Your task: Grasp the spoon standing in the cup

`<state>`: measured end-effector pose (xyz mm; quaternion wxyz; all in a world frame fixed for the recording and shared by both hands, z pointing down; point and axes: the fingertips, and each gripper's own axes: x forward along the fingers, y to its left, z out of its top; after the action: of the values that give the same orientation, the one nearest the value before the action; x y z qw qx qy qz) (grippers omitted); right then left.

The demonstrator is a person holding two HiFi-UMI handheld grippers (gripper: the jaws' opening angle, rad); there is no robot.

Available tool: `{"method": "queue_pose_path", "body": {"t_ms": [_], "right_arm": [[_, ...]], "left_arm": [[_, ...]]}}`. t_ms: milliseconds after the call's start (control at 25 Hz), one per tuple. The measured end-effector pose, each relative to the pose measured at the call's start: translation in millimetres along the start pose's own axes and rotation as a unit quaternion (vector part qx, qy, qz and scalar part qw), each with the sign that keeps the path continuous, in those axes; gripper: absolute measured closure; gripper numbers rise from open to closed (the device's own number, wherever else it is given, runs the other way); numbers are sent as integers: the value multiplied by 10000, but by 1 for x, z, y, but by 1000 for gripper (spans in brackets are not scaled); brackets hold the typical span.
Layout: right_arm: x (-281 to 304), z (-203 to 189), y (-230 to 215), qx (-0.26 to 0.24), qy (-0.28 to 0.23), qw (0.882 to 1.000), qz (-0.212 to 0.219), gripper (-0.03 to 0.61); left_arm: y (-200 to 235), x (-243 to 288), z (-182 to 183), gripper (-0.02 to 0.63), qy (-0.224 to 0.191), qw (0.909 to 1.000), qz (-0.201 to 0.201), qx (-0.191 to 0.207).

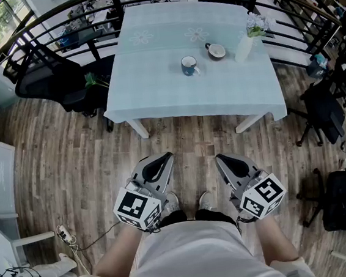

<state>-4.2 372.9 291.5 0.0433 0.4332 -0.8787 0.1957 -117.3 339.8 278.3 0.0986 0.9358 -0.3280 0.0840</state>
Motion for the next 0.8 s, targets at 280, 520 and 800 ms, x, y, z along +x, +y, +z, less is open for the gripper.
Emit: {"method": "queue_pose_path", "body": {"t_ms": [280,520,800], "right_arm": [[-12,-4,-17,15,-59,9999,131,557],[-30,-9,-35,-8,35,9993,368,557],[-39,-13,-66,67,77,9993,358,557]], "left_arm": [[-15,17,-5,595,60,9998,161,34],[-30,33,-12,595,76,9992,389,1],[-30,51,-12,595,63,9984,564,-21]]}}
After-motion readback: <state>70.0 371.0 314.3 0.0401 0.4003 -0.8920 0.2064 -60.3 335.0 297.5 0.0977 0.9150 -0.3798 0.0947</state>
